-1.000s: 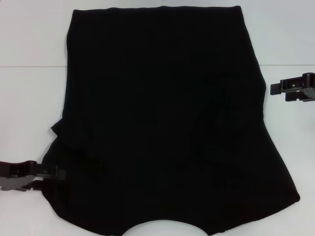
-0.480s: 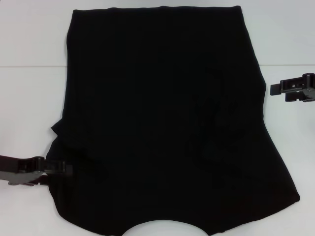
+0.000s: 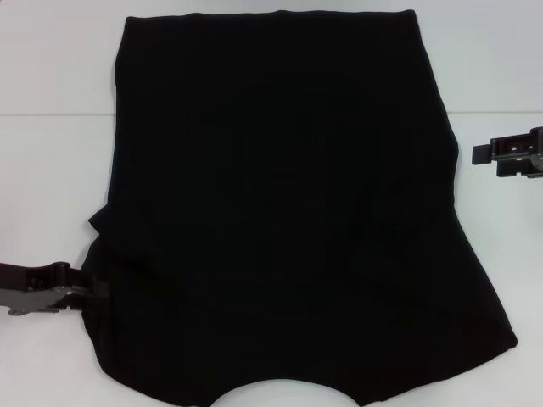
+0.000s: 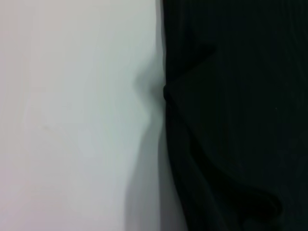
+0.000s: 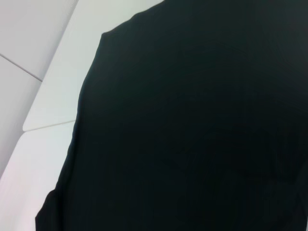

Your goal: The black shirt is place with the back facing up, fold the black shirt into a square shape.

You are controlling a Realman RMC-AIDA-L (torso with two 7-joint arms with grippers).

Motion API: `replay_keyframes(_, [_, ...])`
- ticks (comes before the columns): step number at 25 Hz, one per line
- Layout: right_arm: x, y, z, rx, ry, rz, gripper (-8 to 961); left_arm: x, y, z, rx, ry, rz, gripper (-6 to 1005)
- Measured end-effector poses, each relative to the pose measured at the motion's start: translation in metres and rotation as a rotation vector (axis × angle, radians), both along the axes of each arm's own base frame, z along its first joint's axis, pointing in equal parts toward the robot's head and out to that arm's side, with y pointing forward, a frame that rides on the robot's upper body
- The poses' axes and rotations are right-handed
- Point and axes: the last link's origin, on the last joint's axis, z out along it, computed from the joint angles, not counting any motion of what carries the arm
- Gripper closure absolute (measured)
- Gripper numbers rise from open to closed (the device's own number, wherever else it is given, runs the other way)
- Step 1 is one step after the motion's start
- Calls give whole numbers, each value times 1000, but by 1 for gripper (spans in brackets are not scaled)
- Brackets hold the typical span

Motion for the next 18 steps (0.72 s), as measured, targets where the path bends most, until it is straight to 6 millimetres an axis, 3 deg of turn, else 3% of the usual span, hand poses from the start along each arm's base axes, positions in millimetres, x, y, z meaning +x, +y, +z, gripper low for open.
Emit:
replay_keyframes(13, [5,-9,1,-32,7,8,301,7,3,-3,-30,8,-19,870])
replay_keyframes(18, [15,-22,4,-77,-4,2,301,18,-3,5,-50,-89,-80,906])
